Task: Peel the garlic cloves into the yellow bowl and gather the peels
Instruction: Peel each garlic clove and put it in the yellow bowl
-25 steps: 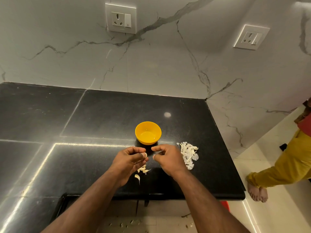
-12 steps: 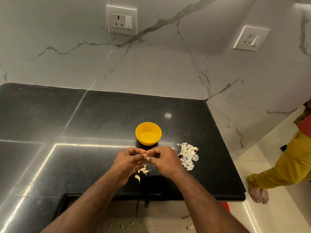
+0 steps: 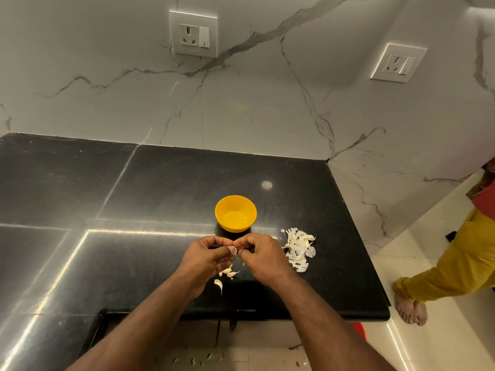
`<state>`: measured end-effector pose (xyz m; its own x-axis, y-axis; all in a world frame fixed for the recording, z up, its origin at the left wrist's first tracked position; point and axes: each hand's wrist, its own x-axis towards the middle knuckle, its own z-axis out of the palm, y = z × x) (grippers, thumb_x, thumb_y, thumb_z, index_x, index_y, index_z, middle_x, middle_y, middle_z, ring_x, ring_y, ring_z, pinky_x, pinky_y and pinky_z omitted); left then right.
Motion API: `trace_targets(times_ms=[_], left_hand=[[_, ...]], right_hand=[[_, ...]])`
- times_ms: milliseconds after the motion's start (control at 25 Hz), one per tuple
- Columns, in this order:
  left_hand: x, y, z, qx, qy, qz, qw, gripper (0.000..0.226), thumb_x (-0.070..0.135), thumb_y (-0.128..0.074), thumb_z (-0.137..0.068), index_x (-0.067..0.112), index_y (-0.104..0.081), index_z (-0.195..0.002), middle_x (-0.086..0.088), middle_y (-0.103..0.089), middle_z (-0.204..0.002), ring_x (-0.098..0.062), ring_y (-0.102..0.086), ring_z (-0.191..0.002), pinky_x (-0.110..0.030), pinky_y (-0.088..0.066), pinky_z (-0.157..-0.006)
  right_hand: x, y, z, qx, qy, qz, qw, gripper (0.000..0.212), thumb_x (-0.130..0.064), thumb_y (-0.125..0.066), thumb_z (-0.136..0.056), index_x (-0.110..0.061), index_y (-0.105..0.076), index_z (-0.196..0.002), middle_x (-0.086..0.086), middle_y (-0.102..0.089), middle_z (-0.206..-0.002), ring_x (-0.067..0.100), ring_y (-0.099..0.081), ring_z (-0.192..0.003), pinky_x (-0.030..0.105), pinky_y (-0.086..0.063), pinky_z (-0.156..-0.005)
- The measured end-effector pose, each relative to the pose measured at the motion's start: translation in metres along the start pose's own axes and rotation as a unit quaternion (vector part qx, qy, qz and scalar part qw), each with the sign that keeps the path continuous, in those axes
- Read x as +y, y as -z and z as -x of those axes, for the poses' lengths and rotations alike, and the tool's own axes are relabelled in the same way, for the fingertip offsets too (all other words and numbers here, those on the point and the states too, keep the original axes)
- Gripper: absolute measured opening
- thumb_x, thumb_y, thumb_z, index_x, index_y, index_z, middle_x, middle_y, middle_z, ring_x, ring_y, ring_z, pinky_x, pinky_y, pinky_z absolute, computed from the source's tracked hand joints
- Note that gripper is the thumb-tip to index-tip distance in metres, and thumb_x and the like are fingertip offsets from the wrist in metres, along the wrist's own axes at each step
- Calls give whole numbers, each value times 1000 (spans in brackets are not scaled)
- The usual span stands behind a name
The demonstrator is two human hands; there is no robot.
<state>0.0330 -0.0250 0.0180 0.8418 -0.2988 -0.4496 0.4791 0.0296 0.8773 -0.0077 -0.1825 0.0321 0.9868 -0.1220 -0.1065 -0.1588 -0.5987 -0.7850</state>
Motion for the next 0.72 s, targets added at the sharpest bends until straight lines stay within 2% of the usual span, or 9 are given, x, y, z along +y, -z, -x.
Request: trace_targets(times_ms=[200, 480, 720], left_hand=[[4, -3, 1, 7, -1, 13, 1000, 14, 3, -73, -88, 3, -69, -102, -15, -76, -91, -23, -74, -82, -29, -59, -71], [2, -2, -1, 6, -1, 3, 1000, 17, 4, -76, -85, 2, -69, -101, -15, -76, -91, -21, -74, -80, -26, -57, -67], [3, -1, -1, -7, -5, 15, 1000, 18, 2, -74, -86, 0, -68, -104, -18, -76, -95, -29, -76, -89, -34, -60, -77]], right_hand=[[-3, 3, 2, -13, 17, -12, 1000, 26, -14, -72, -86, -27, -73, -108, -15, -71, -94, 1, -67, -88, 22, -57, -80], [-4, 1, 2, 1, 18, 0, 1000, 21, -18, -71, -87, -29, -73, -106, -14, -73, -94, 0, -68, -87, 27, -60, -81], [-4, 2, -1, 13, 16, 19, 1000, 16, -22, -69, -91, -27, -75, -105, -14, -74, -94, -1, -67, -87, 24, -58, -79]])
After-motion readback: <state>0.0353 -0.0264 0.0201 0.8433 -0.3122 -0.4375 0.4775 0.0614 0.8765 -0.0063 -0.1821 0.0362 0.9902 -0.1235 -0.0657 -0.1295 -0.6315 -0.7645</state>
